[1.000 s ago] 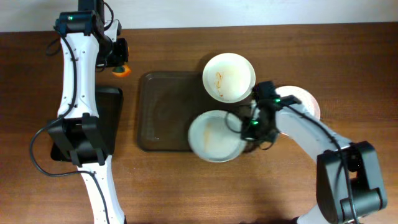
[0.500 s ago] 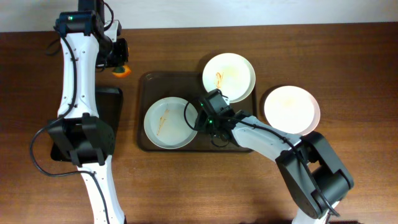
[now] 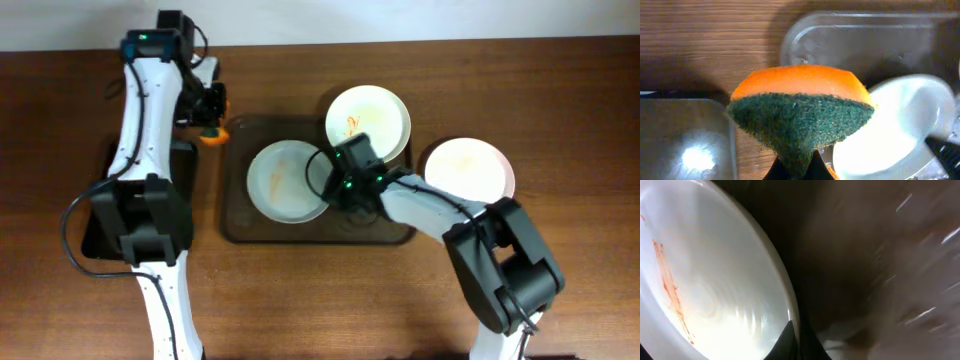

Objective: Clean dirty plates on tray and stack at the side
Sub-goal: 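Grasp the rim of the lower-right plate with the right gripper, then scrub the held plate with the sponge in the left gripper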

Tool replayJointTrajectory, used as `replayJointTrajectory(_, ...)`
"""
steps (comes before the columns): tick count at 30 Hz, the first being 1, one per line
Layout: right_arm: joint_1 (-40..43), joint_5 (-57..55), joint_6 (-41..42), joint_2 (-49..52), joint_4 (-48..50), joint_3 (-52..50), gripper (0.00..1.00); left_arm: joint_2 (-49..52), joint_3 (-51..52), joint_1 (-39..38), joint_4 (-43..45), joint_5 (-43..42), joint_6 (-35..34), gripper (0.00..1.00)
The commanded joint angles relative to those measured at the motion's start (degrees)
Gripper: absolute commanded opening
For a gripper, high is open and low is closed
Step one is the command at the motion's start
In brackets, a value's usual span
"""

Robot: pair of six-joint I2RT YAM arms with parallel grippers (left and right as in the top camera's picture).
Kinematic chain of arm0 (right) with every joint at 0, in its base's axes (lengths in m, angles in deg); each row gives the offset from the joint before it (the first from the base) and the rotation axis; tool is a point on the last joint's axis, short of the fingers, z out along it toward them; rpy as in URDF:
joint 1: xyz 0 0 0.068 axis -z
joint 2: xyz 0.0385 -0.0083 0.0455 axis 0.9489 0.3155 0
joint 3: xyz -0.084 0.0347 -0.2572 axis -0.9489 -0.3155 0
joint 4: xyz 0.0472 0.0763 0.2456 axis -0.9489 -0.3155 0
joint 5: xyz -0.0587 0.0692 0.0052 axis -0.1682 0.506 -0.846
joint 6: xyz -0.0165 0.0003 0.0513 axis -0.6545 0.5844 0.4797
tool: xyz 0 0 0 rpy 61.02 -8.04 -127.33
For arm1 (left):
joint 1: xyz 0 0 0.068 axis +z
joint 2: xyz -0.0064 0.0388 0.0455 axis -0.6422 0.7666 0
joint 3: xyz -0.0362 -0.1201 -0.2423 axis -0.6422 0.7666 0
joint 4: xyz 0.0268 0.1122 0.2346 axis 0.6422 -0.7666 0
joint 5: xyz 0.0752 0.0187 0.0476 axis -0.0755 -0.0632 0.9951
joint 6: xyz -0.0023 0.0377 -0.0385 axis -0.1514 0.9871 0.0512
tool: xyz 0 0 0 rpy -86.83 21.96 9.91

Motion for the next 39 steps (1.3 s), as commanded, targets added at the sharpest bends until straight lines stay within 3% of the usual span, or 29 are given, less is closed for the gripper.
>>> replayJointTrajectory(1, 0.3, -8.1, -9.4, 1.7, -6.3, 5.6, 0.04, 0.7, 3.1, -3.7, 0.1, -1.4, 3.5, 0.00)
replayJointTrajectory(5, -3.9, -18.6, -14.9, 1.7, -10.1, 9.6, 0.04, 0.7, 3.7, -4.1, -2.2, -1.6, 3.8, 0.00)
replayJointTrajectory(7, -4.9, -18.9, -14.9, 1.7, -9.4, 9.6, 0.04, 0.7, 4.3, -4.7, -2.1, -1.9, -0.5, 0.00)
replayJointTrajectory(14, -4.9, -18.3, -14.7, 1.7, -9.2, 9.6, 0.04, 0.7, 24.9, -11.6, 18.4, -2.0, -0.2, 0.00)
replayJointTrajectory(19, -4.9, -17.6, -14.7, 1.7, -9.3, 9.6, 0.04, 0.7, 33.6, -13.5, 30.7, -1.1, 9.0, 0.00)
replayJointTrajectory(21, -4.9, -17.2, -14.7, 1.8, -9.3, 9.6, 0.04, 0.7, 34.0, -13.4, 35.9, 8.4, 6.6, 0.00)
replayJointTrajectory(22, -4.9, -17.2, -14.7, 1.8, -9.3, 9.6, 0.04, 0.7, 33.9, -13.4, 38.0, 15.9, 1.5, 0.00)
replayJointTrajectory(25, -4.9, -17.0, -14.7, 1.9, -9.3, 9.6, 0.04, 0.6, 32.5, -13.4, 33.5, 17.0, -2.5, 0.00)
replayJointTrajectory(29, -4.9, -16.3, -14.7, 2.1, -9.0, 9.6, 0.04, 0.6, 31.5, -13.4, 18.3, 0.4, 8.5, 0.00)
replayJointTrajectory(32, -4.8, -9.5, -16.4, 3.8, -7.0, 9.6, 0.04, 0.6, 31.5, -13.1, 15.6, -0.4, 9.6, 0.00)
replayJointTrajectory(37, -2.1, -1.0, -19.3, 5.2, -5.2, 9.6, 0.53, 0.6, 31.5, -7.9, 18.3, -0.2, 5.6, 0.00)
replayJointTrajectory(39, 0.6, 8.5, -20.3, 5.1, -3.8, 10.5, 0.60, 0.6, 31.5, -6.7, 20.7, -0.2, 4.7, 0.00)
